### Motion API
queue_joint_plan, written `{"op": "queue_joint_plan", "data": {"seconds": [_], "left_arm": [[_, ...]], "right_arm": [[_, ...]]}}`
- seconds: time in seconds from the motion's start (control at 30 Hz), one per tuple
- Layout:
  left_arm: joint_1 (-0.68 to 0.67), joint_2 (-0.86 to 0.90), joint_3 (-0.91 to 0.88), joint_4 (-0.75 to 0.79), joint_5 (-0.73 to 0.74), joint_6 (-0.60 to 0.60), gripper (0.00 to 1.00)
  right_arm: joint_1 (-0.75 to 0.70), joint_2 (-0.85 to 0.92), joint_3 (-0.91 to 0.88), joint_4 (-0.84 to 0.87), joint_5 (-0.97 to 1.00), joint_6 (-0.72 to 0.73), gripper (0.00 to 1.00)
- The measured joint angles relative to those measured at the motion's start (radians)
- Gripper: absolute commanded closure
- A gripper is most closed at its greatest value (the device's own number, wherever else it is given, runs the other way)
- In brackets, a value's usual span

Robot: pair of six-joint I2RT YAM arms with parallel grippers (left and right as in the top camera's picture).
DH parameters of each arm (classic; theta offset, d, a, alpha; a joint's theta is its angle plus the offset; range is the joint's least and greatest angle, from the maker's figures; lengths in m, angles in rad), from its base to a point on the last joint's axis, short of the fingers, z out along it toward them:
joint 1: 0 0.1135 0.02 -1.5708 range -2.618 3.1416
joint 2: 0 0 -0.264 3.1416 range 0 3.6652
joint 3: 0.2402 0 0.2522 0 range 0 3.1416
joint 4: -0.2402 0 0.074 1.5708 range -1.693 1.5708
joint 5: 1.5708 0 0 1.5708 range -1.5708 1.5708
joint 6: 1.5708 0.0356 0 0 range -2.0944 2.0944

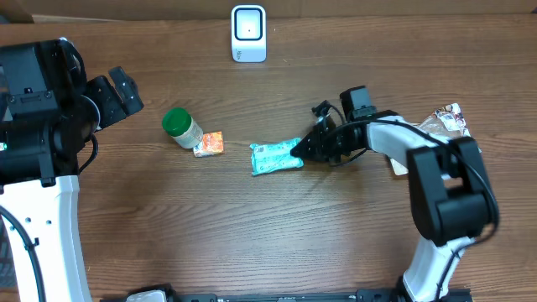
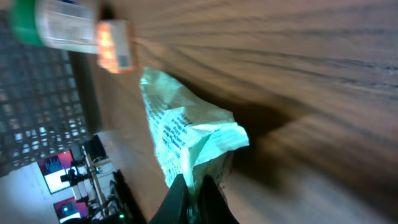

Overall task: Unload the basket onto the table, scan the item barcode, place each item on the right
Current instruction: 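Carry the teal packet to the scanner and hold it there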

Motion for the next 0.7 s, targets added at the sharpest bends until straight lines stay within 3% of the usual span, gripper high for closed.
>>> {"op": "queue_joint_plan", "data": {"seconds": [0.23, 0.47, 0.7], "left_arm": [[0.0, 0.0, 0.0, 0.0, 0.0, 0.0, 0.0], [0.0, 0.0, 0.0, 0.0, 0.0, 0.0, 0.0], [0.0, 0.0, 0.0, 0.0, 0.0, 0.0, 0.01]], "right_arm": [[-0.01, -0.284, -0.001, 0.008, -0.112, 0.0, 0.96], [-0.07, -0.33, 0.0, 0.063, -0.293, 0.071, 0.96], [-0.179, -0.442, 0.071, 0.072, -0.337, 0.196, 0.96]]}}
